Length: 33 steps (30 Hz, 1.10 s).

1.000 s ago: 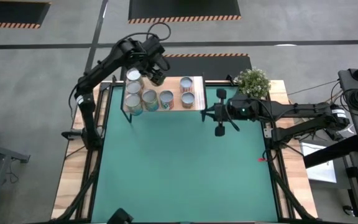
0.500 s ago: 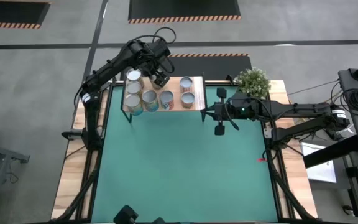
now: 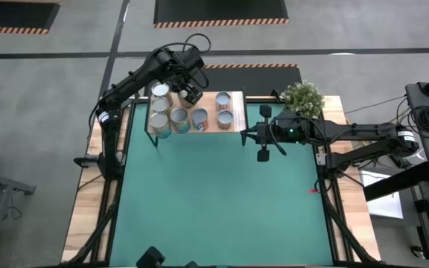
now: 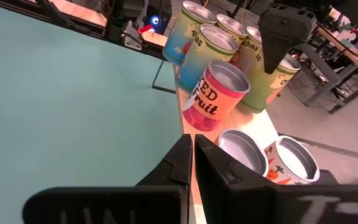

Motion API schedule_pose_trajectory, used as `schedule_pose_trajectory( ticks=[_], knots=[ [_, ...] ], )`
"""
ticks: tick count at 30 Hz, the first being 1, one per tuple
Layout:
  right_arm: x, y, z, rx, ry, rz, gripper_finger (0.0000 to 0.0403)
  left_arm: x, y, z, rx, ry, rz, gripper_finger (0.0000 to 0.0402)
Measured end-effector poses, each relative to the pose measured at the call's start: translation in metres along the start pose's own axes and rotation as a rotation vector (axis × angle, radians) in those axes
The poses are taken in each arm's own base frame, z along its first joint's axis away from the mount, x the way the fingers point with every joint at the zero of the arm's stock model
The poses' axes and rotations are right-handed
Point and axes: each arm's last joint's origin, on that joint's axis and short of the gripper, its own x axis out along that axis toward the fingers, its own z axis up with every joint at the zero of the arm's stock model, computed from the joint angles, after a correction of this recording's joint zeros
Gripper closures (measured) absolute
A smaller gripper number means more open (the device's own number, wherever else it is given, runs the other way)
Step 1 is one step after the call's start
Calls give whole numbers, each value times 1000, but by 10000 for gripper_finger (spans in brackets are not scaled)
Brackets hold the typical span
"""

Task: Pick and place cans onto a shelf
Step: Put the big canned oranges on the shelf

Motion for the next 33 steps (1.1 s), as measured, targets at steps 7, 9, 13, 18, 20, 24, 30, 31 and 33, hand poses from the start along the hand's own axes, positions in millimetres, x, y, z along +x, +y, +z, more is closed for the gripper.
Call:
schedule_pose_trajectory(
  ticks=[7,9,13,18,20,24,30,31,33],
  knots=[
    [0,0,0,-1,0,0,394,0,0,0,-4,-1,2,64],
    [0,0,0,-2,0,0,394,0,-1,0,-3,-1,2,64],
    [0,0,0,-3,0,0,394,-9,-4,-1,12,-18,-7,63],
    [0,0,0,-9,0,0,394,-33,-10,-1,105,-108,-41,64],
    [0,0,0,-9,0,0,394,-37,-10,-4,160,-124,-45,72],
    [0,0,0,-6,1,0,394,-34,-8,-4,208,-109,-37,118],
    [0,0,0,-1,1,0,394,-31,-3,-2,235,-104,-28,273],
    [0,0,0,-1,1,0,394,-30,0,-2,234,-98,-24,305],
    [0,0,0,0,1,0,394,-29,6,-1,232,-93,-17,367]
  ],
)
